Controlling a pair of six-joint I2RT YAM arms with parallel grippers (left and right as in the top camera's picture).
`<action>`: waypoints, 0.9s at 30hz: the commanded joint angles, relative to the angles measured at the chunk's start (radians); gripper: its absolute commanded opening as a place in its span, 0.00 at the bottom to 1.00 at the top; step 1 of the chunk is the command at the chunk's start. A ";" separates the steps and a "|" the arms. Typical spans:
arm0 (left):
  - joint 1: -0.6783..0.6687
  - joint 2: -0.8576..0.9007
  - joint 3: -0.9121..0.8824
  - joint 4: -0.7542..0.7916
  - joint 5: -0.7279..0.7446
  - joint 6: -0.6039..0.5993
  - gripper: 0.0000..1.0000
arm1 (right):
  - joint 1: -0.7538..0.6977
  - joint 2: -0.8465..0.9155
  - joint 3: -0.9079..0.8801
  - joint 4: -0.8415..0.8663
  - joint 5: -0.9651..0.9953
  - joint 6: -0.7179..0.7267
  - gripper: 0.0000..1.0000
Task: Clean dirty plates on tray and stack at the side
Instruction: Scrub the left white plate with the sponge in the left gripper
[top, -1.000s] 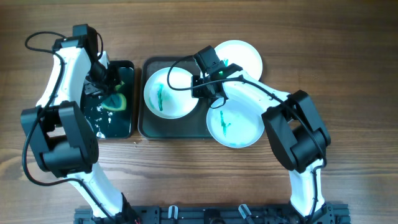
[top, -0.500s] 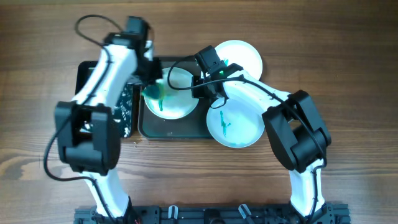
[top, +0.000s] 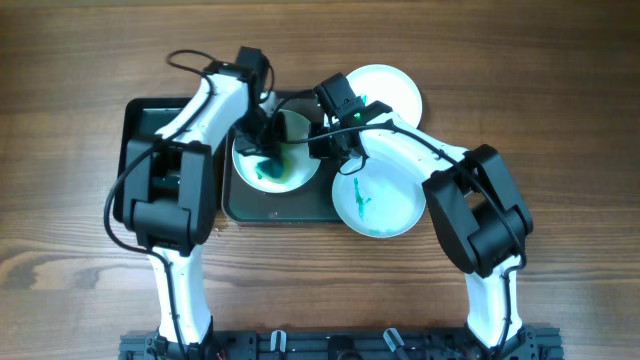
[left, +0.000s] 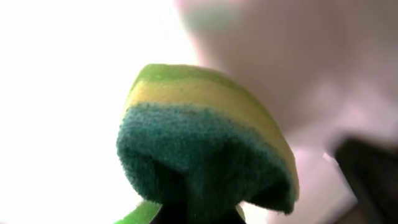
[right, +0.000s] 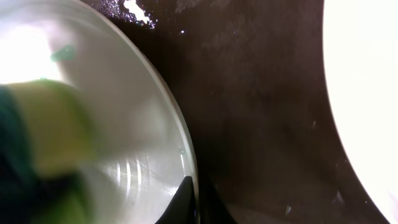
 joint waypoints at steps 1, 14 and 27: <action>-0.028 0.030 0.002 0.007 0.213 0.138 0.04 | 0.000 0.037 -0.034 -0.024 0.017 0.004 0.04; 0.007 0.030 0.016 -0.078 -0.557 -0.375 0.04 | 0.000 0.037 -0.034 -0.023 0.017 0.005 0.04; -0.010 0.030 0.016 0.129 -0.158 0.039 0.04 | 0.000 0.037 -0.034 -0.037 0.018 0.004 0.04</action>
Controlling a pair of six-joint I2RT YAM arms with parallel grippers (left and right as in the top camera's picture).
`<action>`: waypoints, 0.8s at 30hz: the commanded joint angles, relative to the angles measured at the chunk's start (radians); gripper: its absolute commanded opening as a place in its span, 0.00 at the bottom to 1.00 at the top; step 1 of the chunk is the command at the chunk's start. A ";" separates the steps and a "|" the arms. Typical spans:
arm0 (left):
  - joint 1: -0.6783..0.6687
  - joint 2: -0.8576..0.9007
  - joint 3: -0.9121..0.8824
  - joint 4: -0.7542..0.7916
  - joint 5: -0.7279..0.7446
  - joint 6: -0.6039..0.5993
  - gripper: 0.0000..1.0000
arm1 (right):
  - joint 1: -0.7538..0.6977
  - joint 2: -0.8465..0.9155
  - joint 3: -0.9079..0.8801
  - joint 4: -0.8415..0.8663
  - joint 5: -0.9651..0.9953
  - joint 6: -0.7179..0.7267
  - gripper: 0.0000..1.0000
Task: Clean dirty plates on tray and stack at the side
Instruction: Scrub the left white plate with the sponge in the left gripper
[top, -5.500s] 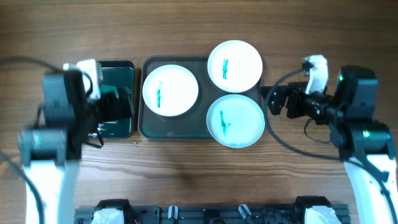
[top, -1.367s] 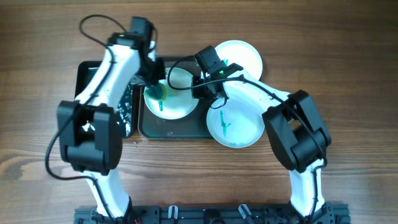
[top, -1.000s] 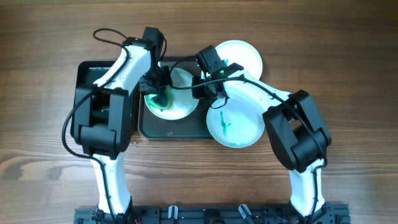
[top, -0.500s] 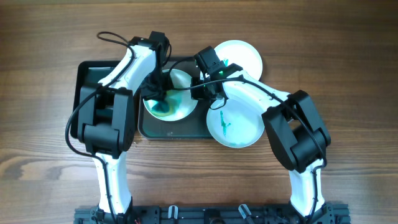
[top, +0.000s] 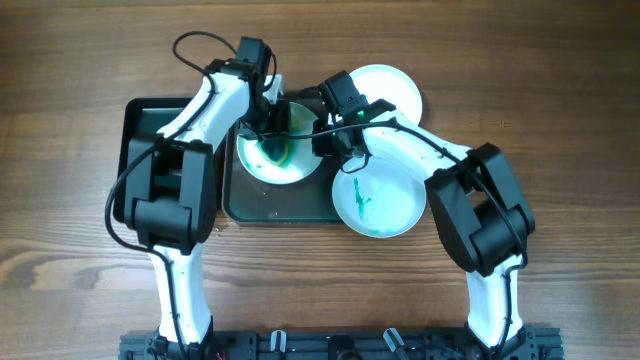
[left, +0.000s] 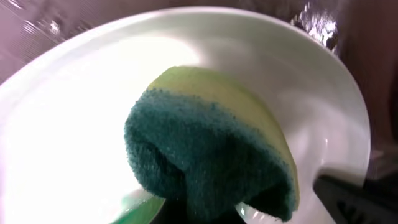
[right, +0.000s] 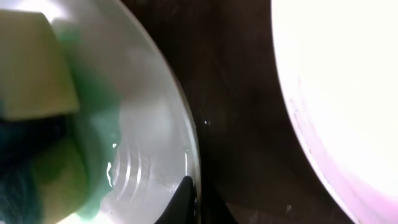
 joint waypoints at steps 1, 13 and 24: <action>-0.013 0.021 -0.001 -0.058 -0.245 -0.150 0.04 | 0.015 0.038 -0.034 -0.028 0.014 -0.024 0.04; -0.016 0.021 -0.001 -0.222 0.216 0.037 0.04 | 0.015 0.038 -0.034 -0.027 0.013 -0.023 0.04; -0.015 0.021 -0.001 -0.050 -0.496 -0.367 0.04 | 0.015 0.038 -0.034 -0.027 0.014 -0.023 0.04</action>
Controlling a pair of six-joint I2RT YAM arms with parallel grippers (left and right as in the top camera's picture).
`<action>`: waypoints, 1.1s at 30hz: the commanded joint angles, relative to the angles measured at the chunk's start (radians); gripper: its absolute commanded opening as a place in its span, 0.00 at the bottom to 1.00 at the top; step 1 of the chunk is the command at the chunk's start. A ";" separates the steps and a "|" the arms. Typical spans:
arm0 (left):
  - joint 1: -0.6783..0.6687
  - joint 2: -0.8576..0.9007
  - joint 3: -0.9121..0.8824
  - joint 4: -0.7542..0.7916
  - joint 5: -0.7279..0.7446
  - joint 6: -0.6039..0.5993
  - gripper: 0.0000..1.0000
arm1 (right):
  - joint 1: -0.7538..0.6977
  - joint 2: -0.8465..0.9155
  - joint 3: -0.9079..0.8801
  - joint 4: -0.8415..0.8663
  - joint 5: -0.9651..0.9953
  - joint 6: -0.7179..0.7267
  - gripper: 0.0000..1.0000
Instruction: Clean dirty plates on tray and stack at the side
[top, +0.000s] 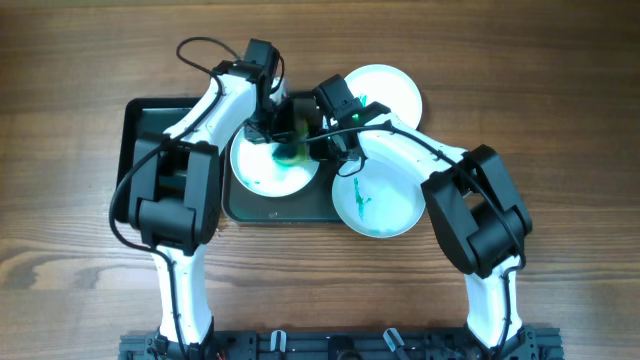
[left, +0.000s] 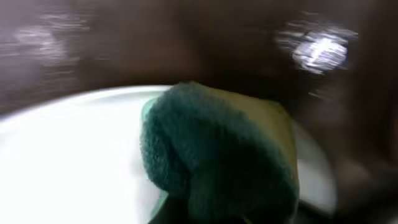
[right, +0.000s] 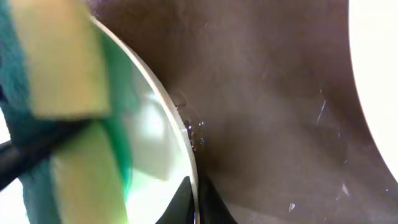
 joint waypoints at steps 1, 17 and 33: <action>0.007 0.017 -0.001 -0.110 -0.597 -0.299 0.04 | -0.005 0.038 -0.034 -0.023 0.034 -0.019 0.04; 0.006 0.017 -0.001 -0.087 0.115 0.138 0.04 | -0.035 0.038 -0.034 -0.034 0.010 -0.014 0.04; 0.089 0.008 0.689 -0.746 -0.225 -0.074 0.04 | -0.037 0.035 -0.030 -0.064 -0.033 -0.055 0.04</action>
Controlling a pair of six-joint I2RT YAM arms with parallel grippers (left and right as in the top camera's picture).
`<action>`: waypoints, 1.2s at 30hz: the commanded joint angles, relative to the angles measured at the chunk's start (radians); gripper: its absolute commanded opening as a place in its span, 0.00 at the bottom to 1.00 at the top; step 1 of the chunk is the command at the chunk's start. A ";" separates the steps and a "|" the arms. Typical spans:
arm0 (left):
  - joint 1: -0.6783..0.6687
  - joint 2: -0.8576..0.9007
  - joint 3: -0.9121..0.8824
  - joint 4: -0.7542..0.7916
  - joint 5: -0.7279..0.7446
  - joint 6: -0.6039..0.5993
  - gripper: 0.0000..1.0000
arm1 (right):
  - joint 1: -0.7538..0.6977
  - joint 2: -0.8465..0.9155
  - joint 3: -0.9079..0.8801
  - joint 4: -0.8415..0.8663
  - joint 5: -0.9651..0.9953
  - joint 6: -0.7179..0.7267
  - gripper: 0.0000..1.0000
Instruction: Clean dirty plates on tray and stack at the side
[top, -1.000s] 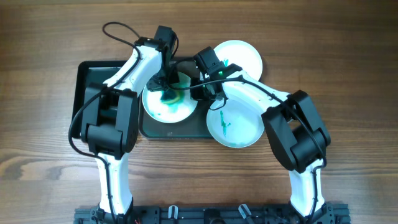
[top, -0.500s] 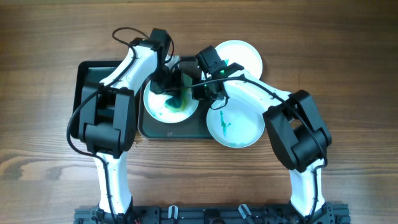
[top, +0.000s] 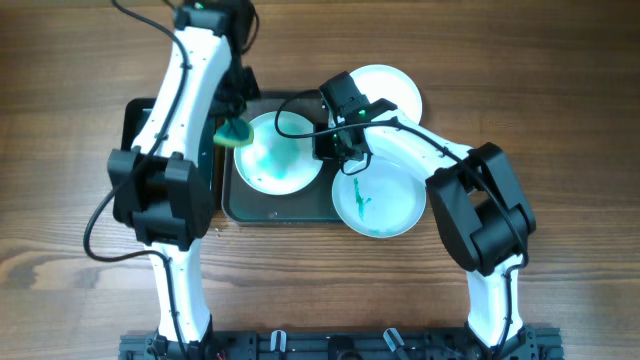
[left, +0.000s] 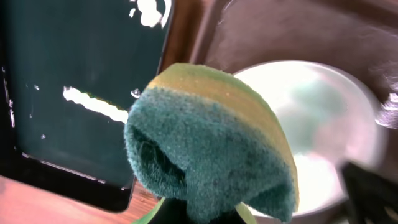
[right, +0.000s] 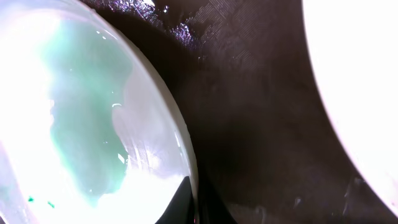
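Observation:
A white plate (top: 283, 152) smeared pale green lies on the black tray (top: 275, 208). My right gripper (top: 337, 148) is shut on its right rim, and the right wrist view shows the thin rim (right: 186, 155) pinched between the jaws of the right gripper (right: 194, 194). My left gripper (left: 199, 214) is shut on a green and yellow sponge (left: 211, 143). Seen from overhead, the sponge (top: 236, 133) hangs just off the plate's left edge. A second plate (top: 378, 197) with a green mark overlaps the tray's right edge.
A clean white plate (top: 386, 90) lies on the wood at the back right. A dark green tray (top: 135, 125) lies left of the black one, under my left arm. The table (top: 560, 120) is brown wood.
My left gripper with the sponge was over the plate's upper right part, close to the right gripper. Now it is off the plate's left edge. The right gripper still holds the rim.
The sponge was first on a dark green blob at the plate's left centre, then at its upper middle, then at its upper right. The blob has become a pale green smear. The right gripper held the rim at every moment.

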 joint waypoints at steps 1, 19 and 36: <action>0.046 -0.010 0.181 -0.078 0.114 0.086 0.04 | -0.005 0.020 -0.018 -0.048 0.016 -0.073 0.04; 0.105 -0.017 0.199 -0.087 0.114 0.081 0.04 | 0.478 -0.307 0.016 -0.149 1.705 -0.354 0.04; 0.105 -0.017 0.199 -0.080 0.114 0.081 0.04 | 0.228 -0.294 0.003 -0.126 0.566 -0.006 0.04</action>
